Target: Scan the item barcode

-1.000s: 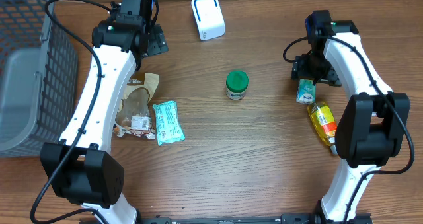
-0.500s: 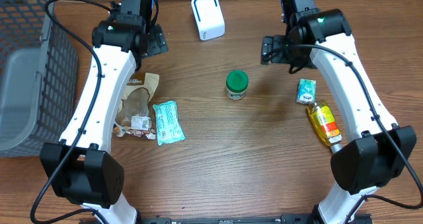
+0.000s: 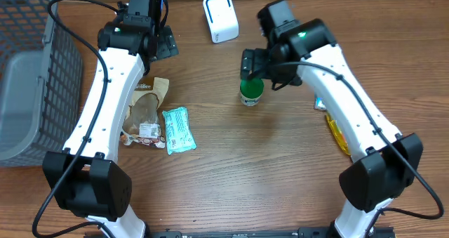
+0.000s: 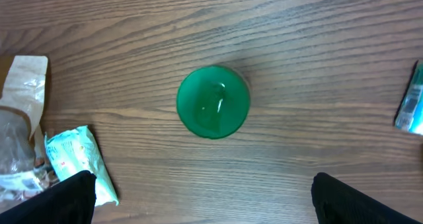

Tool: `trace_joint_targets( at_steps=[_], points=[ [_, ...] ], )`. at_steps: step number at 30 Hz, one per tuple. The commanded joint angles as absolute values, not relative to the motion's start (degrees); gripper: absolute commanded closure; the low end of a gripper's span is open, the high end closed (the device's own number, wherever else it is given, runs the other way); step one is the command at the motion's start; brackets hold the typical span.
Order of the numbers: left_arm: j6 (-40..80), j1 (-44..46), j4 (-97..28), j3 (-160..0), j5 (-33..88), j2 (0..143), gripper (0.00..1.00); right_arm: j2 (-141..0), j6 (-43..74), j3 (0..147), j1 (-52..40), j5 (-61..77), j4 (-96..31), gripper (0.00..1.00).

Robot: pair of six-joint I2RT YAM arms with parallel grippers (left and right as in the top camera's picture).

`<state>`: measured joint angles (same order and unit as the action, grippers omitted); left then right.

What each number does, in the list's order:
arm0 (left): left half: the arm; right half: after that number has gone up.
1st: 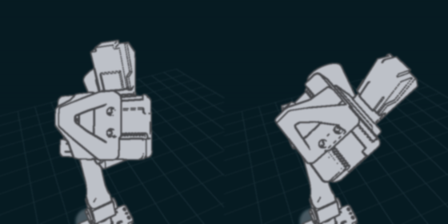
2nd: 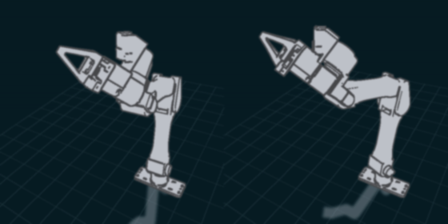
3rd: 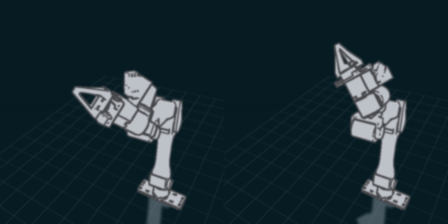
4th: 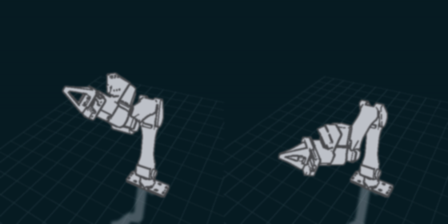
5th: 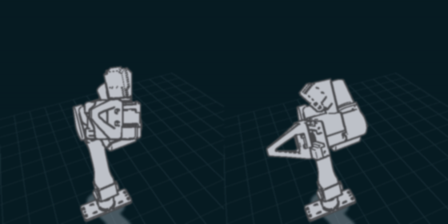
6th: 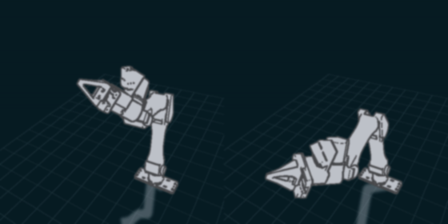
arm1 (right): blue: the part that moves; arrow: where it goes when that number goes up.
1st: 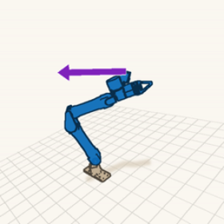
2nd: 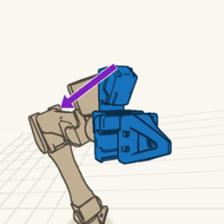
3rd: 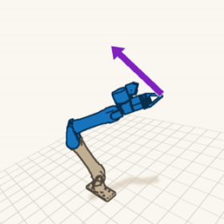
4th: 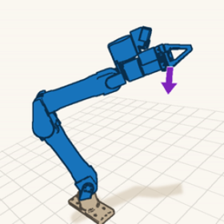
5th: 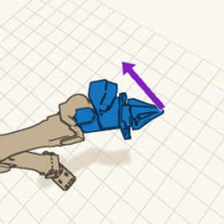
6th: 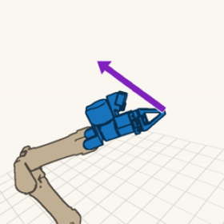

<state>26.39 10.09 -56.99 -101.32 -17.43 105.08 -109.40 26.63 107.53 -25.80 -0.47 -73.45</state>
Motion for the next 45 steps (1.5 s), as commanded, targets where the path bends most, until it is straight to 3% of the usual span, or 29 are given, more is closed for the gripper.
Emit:
trace_joint_targets(
  at_steps=[1, 13, 14, 16, 22, 36, 45],
  points=[
    [25.7, 10.3, -56.8, -102.0, -18.4, 104.2, 0.01, -110.7, 31.8, 107.2, -27.9, -7.9, -72.2, 0.0],
    [25.7, 10.3, -56.8, -102.0, -18.4, 104.2, 0.0, -114.5, 40.9, 107.2, -28.9, -5.8, -67.6, 0.01],
    [25.7, 10.3, -56.8, -102.0, -18.4, 104.2, 0.01, -114.7, 43.7, 107.2, -28.8, -5.9, -68.0, 0.07],
    [25.7, 10.3, -56.8, -102.0, -18.4, 104.2, 0.0, -115.2, 48.5, 107.2, -28.8, -6.0, -68.2, 0.11],
    [25.7, 10.3, -56.8, -102.0, -18.4, 104.2, 0.0, -116.2, 56.1, 107.2, -28.8, -5.8, -68.2, 0.0],
    [25.7, 10.3, -56.8, -102.0, -18.4, 104.2, 0.01, -116.2, 59.9, 107.2, -28.3, -0.6, -67.6, 0.0],
    [25.7, 10.3, -56.8, -102.0, -18.4, 104.2, 0.0, -116.2, 62.8, 107.2, -28.3, -4.7, -67.6, 0.0]
  ],
)
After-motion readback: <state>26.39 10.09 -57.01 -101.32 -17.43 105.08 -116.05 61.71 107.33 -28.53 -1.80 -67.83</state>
